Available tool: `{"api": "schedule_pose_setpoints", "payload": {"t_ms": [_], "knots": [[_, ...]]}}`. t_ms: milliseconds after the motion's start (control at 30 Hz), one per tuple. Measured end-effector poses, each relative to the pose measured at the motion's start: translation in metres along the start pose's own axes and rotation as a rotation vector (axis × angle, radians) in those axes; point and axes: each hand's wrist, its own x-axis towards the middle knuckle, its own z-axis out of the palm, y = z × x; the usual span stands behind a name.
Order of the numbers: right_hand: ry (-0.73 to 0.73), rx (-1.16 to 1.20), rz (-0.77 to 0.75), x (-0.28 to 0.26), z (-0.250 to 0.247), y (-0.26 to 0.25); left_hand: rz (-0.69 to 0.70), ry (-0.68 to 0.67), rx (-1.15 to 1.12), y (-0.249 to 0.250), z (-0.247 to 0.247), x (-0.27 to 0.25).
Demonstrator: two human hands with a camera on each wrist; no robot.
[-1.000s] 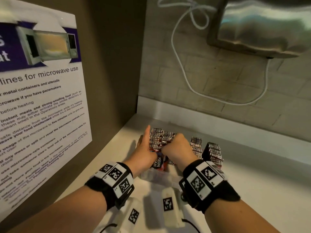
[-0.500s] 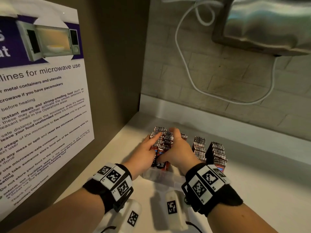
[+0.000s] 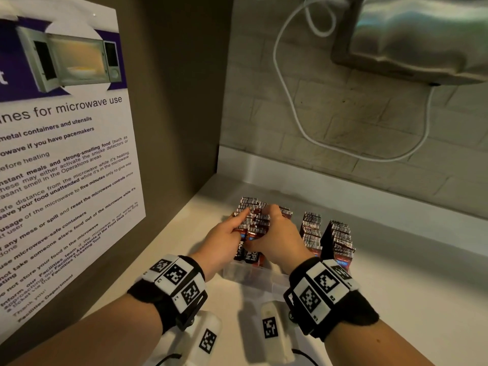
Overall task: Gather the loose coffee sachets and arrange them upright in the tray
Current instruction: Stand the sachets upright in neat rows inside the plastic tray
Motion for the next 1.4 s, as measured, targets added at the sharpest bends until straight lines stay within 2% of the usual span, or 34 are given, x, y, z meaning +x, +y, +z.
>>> {"api": "schedule_pose_setpoints", "payload": {"t_ms": [333,500,867,1067,1400], "knots": [[-0.034,0.045,0.040,0.003,-0.007,-0.002,-0.008,0.039,0.041,0.000,0.001,0.001],[-0.071,0.026,-0.003,0.006,-0.004,0.000,0.030,0.022,0.024,-0.002,0.001,-0.004],[-0.040,-0.008,0.034,0.002,-0.006,-0.001,0.112,0.148,0.154,-0.004,-0.001,-0.005],[-0.076,0.005,0.015,-0.002,-0.008,-0.005,0.112,0.154,0.190,-0.004,0.000,-0.003],[-0.118,0.019,0.075,0.001,-0.015,-0.011,0.138,0.171,0.272,-0.006,0.001,-0.002]]}}
